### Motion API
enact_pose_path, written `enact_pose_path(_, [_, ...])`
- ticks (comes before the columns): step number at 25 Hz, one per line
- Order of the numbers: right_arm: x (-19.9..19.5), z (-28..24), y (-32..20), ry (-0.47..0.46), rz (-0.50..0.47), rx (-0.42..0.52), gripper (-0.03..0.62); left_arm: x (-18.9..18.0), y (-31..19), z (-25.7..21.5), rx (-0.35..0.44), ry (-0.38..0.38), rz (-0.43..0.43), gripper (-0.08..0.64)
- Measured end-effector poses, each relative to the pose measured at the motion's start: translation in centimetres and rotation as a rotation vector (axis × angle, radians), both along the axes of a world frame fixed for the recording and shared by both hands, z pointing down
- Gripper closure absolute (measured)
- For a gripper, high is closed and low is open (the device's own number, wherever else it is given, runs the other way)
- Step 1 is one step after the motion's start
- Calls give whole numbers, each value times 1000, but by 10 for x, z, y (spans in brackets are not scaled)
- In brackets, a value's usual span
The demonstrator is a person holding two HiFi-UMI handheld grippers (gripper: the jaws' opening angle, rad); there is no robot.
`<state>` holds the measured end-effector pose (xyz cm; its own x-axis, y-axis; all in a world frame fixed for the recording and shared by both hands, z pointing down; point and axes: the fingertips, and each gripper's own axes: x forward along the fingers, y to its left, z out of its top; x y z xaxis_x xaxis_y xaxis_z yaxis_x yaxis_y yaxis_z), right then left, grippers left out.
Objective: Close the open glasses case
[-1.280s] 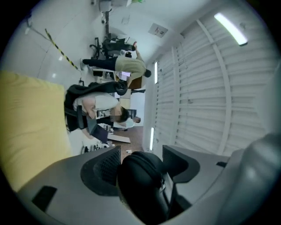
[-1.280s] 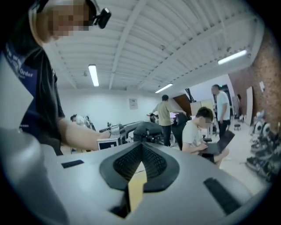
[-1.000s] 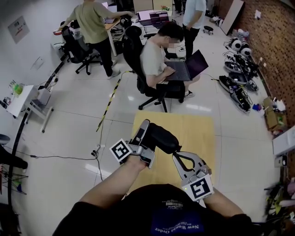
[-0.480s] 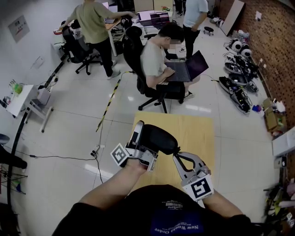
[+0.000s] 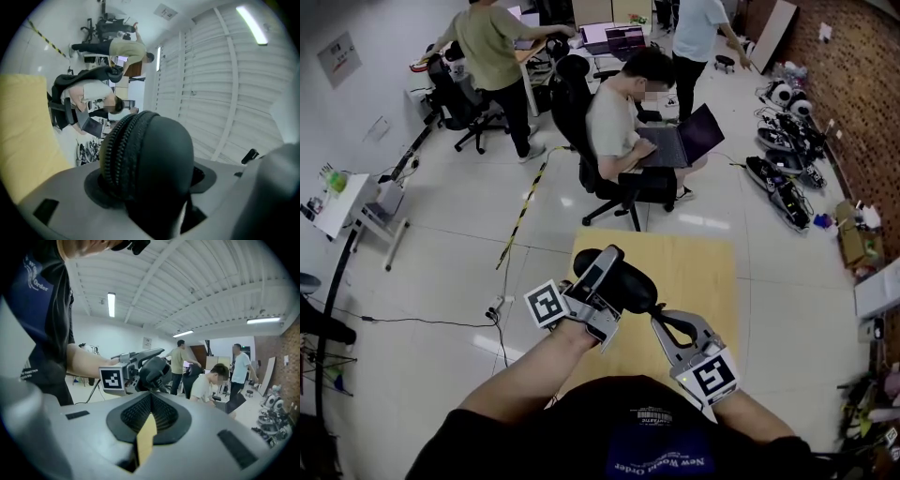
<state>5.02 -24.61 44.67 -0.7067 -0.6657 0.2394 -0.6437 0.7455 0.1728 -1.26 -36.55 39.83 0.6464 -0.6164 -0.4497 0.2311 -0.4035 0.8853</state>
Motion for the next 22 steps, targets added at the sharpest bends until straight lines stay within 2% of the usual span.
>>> enact_pose_path(2, [-1, 5, 2, 15, -12, -14, 607, 5, 1, -1, 16, -34, 24, 246])
enact_pose_path(7, [3, 14, 5, 156, -34, 11, 606, 21, 8, -1, 94, -169, 154, 259])
enact_pose_path(10, [3, 18, 7, 239, -40, 35, 606, 29, 13, 0, 135, -222, 229, 261])
enact_pose_path(16, [19, 11, -4, 314, 36, 95, 605, 40, 18, 16, 123, -296, 311, 264])
enact_pose_path(19, [22, 7, -10, 362, 29, 123, 604, 50, 30, 23, 135, -338, 365, 264])
enact_pose_path(22, [21, 8, -11, 334, 6, 97, 604, 53, 33, 21, 163, -375, 388, 264])
